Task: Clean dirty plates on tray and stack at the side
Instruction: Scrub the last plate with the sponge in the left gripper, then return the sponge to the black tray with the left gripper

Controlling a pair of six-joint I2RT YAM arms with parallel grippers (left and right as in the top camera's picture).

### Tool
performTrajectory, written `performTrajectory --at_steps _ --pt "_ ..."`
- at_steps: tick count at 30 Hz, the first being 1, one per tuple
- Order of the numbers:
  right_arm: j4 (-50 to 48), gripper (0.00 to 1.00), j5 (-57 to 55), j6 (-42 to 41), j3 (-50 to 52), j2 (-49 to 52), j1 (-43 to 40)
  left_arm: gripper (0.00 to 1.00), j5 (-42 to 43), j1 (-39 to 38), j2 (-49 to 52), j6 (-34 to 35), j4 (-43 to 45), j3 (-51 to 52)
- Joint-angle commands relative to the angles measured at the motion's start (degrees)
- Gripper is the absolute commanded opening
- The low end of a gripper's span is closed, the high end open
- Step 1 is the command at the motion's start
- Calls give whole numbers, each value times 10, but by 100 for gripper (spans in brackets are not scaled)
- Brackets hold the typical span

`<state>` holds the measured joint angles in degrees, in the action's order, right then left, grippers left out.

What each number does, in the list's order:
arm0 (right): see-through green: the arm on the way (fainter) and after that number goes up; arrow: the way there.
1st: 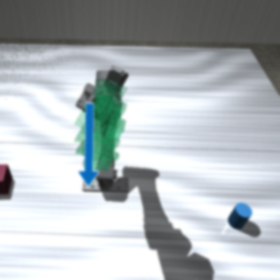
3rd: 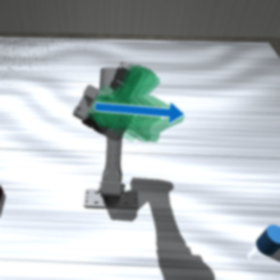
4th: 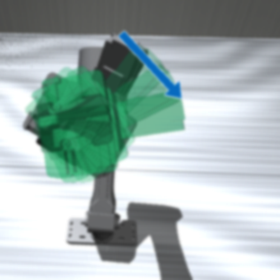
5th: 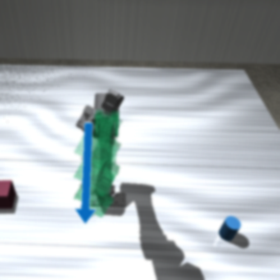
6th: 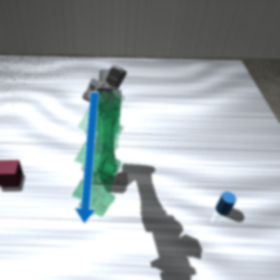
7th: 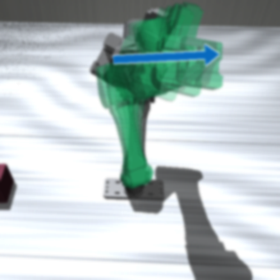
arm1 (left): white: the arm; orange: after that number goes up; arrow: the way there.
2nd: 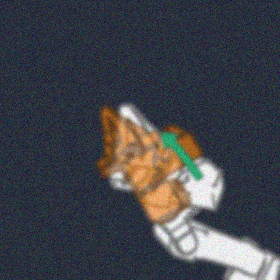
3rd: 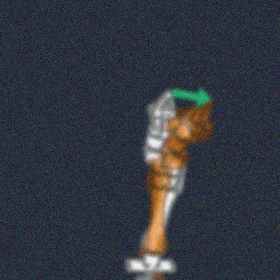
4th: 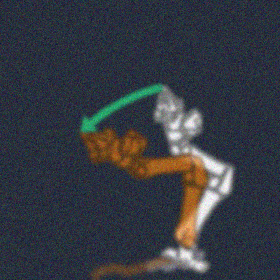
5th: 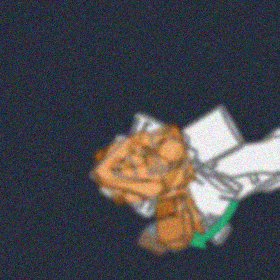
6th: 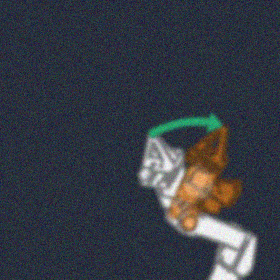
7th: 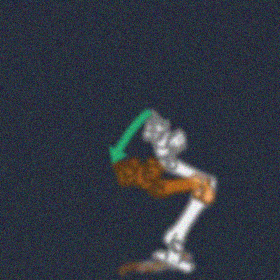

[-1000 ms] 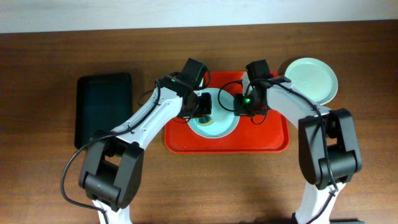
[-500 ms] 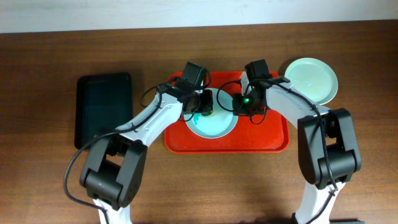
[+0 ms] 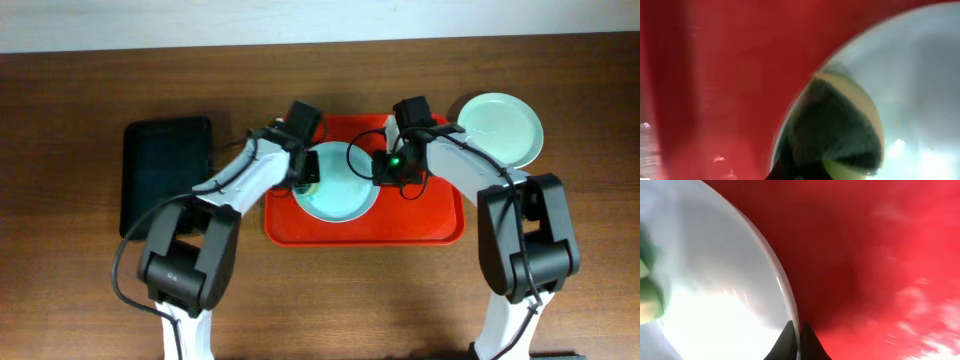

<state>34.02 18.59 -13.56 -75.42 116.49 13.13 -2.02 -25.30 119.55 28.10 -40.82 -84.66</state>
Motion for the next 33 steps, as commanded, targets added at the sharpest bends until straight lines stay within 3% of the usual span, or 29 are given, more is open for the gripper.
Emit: performTrajectory --at_steps 1,6,13,17,25,33 --pt "6 5 -27 -4 7 20 5 0 -35 33 19 -10 -50 -64" --pt "6 5 -27 -4 7 20 5 0 268 33 20 -61 -21 -92" --pt "7 5 -27 -4 7 20 5 0 267 19 81 -54 14 -84" --pt "7 5 -27 -4 7 20 5 0 142 24 118 -54 0 -84" --pt "7 5 -27 -4 7 20 5 0 -189 39 84 -48 -70 -100" --pt "10 4 -27 -4 7 20 5 0 -200 43 -32 -37 -101 -142"
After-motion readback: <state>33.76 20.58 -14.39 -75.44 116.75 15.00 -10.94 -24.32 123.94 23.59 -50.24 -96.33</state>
